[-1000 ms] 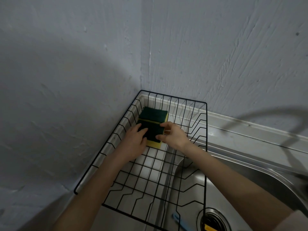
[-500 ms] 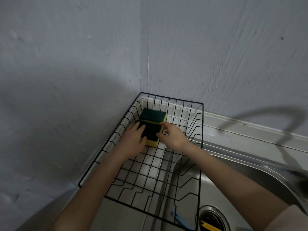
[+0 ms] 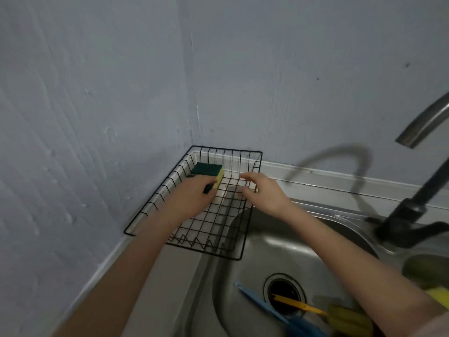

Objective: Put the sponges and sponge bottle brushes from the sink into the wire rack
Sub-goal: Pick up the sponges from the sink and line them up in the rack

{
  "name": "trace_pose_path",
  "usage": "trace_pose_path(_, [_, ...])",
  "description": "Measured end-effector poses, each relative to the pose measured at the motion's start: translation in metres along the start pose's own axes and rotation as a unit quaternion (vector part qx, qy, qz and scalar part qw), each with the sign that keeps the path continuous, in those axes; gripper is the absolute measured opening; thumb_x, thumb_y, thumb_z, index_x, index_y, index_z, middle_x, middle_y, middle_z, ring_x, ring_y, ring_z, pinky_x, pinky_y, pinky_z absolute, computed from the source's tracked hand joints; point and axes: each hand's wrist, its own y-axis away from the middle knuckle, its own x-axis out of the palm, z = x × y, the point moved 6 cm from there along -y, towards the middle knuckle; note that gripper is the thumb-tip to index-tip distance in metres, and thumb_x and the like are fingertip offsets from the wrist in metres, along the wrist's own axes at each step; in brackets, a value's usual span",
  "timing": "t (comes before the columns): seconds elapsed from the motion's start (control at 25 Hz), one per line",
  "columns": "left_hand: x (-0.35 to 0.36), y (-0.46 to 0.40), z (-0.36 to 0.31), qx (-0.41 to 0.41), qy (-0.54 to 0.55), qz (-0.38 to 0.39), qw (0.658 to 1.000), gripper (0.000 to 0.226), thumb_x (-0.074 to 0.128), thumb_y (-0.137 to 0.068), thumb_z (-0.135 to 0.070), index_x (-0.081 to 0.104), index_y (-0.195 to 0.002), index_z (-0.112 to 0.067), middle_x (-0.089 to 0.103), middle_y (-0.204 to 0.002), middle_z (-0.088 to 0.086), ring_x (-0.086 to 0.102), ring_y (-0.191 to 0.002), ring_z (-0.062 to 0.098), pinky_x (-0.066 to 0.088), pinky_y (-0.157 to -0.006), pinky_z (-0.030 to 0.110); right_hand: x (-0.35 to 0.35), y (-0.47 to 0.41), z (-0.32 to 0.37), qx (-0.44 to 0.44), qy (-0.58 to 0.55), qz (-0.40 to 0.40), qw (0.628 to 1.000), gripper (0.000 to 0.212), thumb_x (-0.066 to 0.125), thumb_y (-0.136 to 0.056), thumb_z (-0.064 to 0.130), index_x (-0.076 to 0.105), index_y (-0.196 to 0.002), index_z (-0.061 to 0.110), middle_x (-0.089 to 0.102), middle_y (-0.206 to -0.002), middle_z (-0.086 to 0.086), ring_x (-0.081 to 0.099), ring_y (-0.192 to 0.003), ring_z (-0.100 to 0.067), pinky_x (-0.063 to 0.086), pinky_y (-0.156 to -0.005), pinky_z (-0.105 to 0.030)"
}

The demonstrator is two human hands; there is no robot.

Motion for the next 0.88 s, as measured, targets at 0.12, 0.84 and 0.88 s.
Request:
trace_pose_path(0.12, [0.009,0.024,-0.035,0.024,-0.001,0.003,1.0,0.035,0.042,-0.092,-0.024,0.05,-0.124,-0.013,0.056,-0.127,0.01,0.053,-0.112,0.023,0.04,-0.088,0.029,-0.016,0.038,-0.017,0.008,0.006,-0.007,1.0,0.041,0.048,-0.091,0.017,0.048,-0.131,0.012,0.051,-0.137,-0.013,0.046,-0.128,-0.025,0.03,-0.104,-0.024])
trace_pose_path(0.84, [0.162,0.062,-0.236,0.078,0.086,0.101,0.988,0.035,0.048,-0.09,-0.021,0.051,-0.123,-0.011,0.06,-0.124,0.01,0.055,-0.114,0.019,0.04,-0.098,0.027,-0.117,0.205,-0.19,0.11,0.012,0.018,0.994,0.037,0.05,-0.091,0.017,0.052,-0.127,0.012,0.056,-0.132,-0.01,0.053,-0.122,-0.023,0.035,-0.092,-0.017])
trace_pose_path(0.88, [0.169,0.061,-0.248,0.082,0.093,0.104,0.987,0.035,0.048,-0.09,-0.021,0.051,-0.123,-0.012,0.06,-0.125,0.01,0.055,-0.114,0.019,0.04,-0.098,0.027,-0.123,0.21,-0.201,0.117,0.016,0.02,0.993,0.037,0.05,-0.091,0.018,0.052,-0.127,0.012,0.056,-0.131,-0.011,0.054,-0.12,-0.024,0.037,-0.094,-0.021])
